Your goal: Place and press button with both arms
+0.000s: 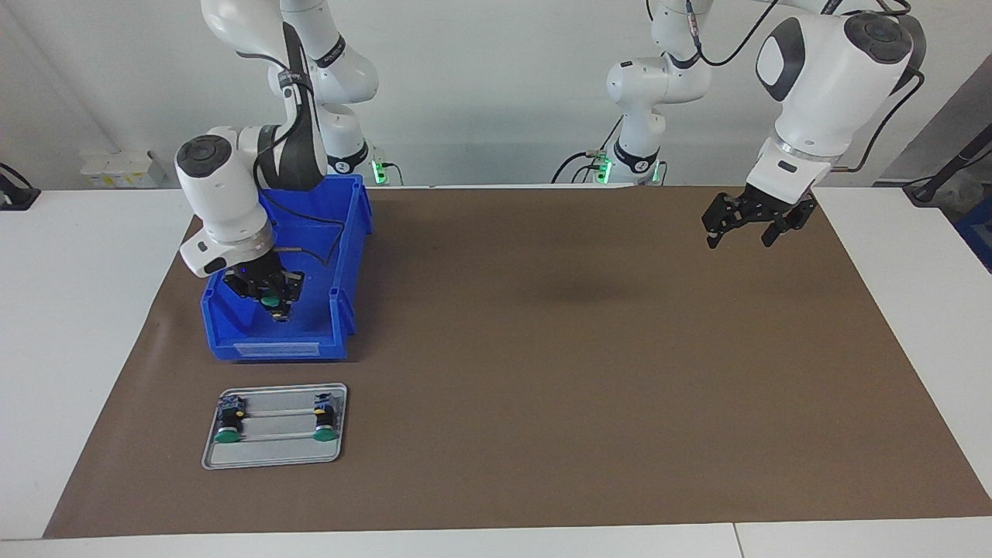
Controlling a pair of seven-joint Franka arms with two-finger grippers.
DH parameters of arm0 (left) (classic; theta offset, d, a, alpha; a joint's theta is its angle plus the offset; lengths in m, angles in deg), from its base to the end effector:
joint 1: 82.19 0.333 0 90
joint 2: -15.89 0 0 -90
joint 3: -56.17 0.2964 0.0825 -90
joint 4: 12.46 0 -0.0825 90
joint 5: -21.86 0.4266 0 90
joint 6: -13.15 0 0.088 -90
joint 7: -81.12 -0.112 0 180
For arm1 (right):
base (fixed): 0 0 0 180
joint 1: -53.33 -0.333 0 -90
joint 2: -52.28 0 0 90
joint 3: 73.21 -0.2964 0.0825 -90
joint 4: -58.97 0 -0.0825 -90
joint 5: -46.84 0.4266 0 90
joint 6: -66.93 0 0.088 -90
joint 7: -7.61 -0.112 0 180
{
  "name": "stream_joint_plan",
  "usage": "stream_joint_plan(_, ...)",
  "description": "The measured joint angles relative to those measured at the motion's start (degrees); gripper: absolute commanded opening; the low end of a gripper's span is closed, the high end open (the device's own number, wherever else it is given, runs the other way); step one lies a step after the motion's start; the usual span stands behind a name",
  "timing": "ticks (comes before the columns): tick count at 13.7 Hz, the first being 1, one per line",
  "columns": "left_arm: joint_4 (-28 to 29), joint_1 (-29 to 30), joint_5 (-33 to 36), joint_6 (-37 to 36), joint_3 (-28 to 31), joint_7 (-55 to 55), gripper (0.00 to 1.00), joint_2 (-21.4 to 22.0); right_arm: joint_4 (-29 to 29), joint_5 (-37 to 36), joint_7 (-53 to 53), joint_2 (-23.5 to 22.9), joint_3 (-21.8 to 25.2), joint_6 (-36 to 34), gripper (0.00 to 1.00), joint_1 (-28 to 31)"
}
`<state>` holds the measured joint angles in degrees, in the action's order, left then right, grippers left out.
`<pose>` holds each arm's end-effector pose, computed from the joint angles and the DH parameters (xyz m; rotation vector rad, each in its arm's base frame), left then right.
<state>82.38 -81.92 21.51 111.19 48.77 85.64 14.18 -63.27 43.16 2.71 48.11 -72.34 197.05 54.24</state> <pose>0.6106 -0.0761 0.5506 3.1281 -0.0699 0.0393 0.5909 -0.0202 0.3298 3.0879 -0.1185 0.1022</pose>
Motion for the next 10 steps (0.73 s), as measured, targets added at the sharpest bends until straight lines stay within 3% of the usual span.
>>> stream_joint_plan(6, 0.0, 0.0, 0.0, 0.0, 0.0, 0.0, 1.00, 0.0, -3.9, 0.1, 0.3, -3.7, 0.0, 8.4, 0.00, 0.2)
stream_joint_plan(8, 0.0, 0.0, 0.0, 0.0, 0.0, 0.0, 1.00, 0.0, -4.3, 0.1, 1.7, -3.8, 0.0, 8.8, 0.75, 0.2)
stream_joint_plan(10, 0.0, 0.0, 0.0, 0.0, 0.0, 0.0, 1.00, 0.0, -4.3, 0.1, 2.8, -3.8, 0.0, 8.8, 0.97, 0.2)
